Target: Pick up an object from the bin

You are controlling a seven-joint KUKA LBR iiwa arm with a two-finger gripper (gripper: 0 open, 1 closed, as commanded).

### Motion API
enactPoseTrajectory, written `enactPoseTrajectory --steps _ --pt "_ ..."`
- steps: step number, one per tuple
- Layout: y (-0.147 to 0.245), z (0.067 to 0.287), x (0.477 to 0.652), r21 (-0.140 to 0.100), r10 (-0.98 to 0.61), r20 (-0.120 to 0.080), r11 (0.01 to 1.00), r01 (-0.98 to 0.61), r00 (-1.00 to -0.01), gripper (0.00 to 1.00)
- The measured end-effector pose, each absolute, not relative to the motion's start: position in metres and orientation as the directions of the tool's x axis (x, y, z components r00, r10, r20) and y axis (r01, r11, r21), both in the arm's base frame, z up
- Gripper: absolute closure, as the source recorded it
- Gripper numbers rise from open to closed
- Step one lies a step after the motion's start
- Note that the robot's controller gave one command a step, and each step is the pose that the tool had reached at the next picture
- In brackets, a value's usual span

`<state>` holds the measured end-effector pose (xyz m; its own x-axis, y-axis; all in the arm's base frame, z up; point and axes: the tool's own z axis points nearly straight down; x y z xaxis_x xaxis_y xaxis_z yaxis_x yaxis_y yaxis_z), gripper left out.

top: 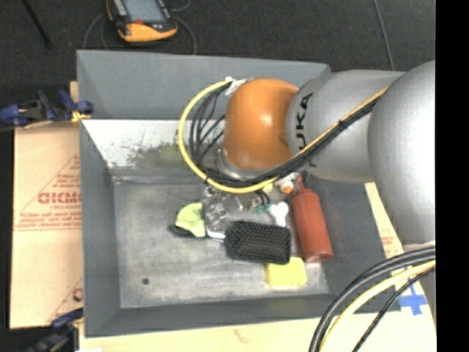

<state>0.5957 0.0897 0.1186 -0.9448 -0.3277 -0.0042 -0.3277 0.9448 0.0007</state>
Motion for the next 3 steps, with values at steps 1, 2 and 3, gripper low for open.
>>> enactPoseTrajectory --steps 1,2,3 --pt "0.0897 0.1186 0.5957 0.001 -0.327 -0.004 0.945 -0.327 -0.945 1.0" --pt "0.0897 0.1186 0.5957 0.001 -0.326 -0.004 0.946 -0.326 -0.946 1.0" --pt "0.0897 0.1186 0.5957 0.001 -0.325 -0.004 0.946 -0.325 -0.946 1.0"
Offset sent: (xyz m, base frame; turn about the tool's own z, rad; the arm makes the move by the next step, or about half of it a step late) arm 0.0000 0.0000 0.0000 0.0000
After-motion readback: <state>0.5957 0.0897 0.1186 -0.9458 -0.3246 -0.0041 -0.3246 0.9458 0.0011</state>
